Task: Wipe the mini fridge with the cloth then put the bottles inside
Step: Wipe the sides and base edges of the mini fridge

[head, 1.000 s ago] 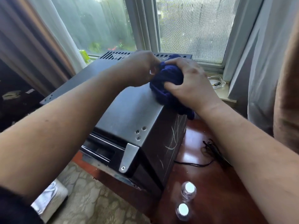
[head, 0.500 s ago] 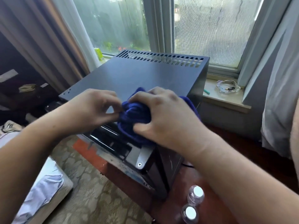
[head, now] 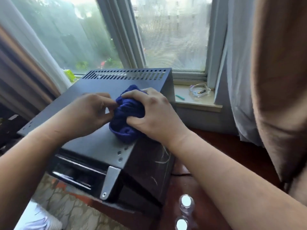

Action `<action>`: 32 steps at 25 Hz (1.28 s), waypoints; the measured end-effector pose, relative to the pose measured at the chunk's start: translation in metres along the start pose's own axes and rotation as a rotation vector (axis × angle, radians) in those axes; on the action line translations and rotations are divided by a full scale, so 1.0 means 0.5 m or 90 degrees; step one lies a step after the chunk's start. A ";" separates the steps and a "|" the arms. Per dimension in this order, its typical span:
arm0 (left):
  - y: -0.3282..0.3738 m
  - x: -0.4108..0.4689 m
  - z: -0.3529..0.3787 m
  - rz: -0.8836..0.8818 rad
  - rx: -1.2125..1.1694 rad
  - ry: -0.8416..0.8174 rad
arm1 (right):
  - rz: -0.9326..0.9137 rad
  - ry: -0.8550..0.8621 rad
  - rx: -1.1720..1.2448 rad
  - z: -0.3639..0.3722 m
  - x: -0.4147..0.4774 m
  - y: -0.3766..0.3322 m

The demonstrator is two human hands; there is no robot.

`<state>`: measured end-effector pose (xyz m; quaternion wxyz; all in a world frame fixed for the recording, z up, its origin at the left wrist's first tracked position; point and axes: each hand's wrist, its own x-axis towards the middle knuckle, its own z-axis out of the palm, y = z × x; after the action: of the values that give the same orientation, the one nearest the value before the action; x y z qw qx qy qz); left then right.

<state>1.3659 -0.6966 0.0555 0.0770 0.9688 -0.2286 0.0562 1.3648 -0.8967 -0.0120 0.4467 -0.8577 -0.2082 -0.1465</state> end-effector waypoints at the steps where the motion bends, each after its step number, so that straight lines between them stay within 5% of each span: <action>1: 0.021 0.026 0.006 0.015 -0.010 0.004 | 0.009 0.043 0.033 -0.014 -0.012 0.032; 8: 0.127 0.198 0.052 0.180 0.065 -0.119 | 0.275 0.146 0.356 0.065 -0.130 0.161; 18: 0.126 0.399 0.035 0.210 0.186 -0.008 | 0.258 0.287 0.366 0.018 0.118 0.302; 21: 0.142 0.447 0.048 0.207 0.251 -0.083 | 0.310 0.299 0.388 0.037 0.151 0.361; 25: 0.194 0.432 0.099 0.169 0.275 -0.207 | 0.454 0.293 0.415 0.119 0.082 0.426; 32: 0.269 0.249 0.085 0.136 0.214 -0.201 | 0.513 0.224 0.452 0.175 -0.101 0.338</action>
<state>1.4190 -0.8768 0.0481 -0.1285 0.9352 -0.3260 -0.0510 1.4091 -0.9229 -0.2022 0.7563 -0.6293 0.1772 -0.0259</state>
